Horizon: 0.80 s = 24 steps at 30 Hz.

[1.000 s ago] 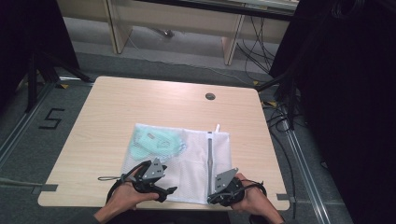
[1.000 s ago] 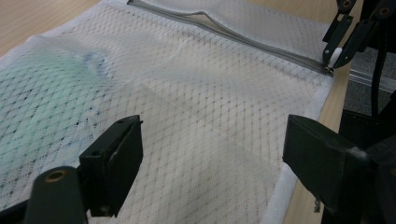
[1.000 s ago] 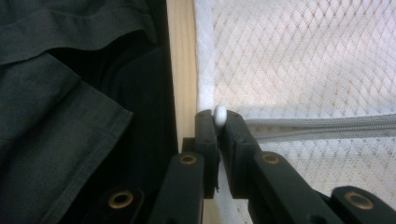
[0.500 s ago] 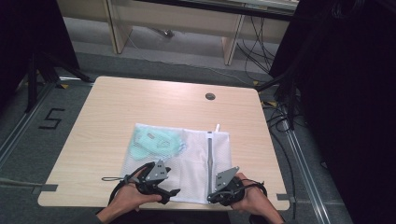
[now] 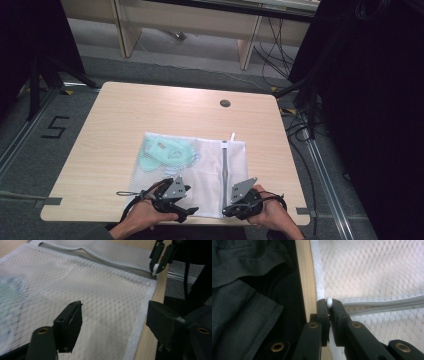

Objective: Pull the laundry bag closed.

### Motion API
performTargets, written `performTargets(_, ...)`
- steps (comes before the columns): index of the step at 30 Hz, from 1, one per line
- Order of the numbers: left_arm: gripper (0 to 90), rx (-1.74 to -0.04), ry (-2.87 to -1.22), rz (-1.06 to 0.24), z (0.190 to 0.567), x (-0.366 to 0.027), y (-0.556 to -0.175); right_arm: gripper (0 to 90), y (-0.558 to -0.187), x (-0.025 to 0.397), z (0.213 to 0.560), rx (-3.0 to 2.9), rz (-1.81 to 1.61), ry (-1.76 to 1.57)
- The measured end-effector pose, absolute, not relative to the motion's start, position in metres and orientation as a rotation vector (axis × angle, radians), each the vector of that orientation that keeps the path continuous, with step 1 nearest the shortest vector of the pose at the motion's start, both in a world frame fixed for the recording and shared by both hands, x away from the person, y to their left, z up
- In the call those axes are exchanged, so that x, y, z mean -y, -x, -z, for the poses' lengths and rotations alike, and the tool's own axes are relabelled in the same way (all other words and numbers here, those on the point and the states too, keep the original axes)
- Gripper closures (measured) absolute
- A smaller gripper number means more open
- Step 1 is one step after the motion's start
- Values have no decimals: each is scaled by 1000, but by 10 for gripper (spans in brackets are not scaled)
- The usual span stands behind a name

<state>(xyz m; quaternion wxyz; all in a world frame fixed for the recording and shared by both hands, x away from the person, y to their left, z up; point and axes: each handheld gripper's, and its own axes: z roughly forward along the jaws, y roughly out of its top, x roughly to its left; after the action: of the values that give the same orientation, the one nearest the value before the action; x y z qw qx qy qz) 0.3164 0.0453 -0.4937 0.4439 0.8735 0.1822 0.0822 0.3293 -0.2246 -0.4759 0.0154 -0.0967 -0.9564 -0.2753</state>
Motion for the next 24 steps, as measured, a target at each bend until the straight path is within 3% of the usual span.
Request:
performTargets(13, 437, -360, -2182, -192, 503, -24, -307, 863, -330, 225, 468, 2935, 924, 404)
performTargets(16, 520, -341, -2164, -206, 506, -18, -306, 863, -333, 227, 465, 2938, 953, 433)
performTargets(24, 519, -344, -2182, -180, 510, -8, -306, 864, -334, 228, 463, 2931, 984, 473)
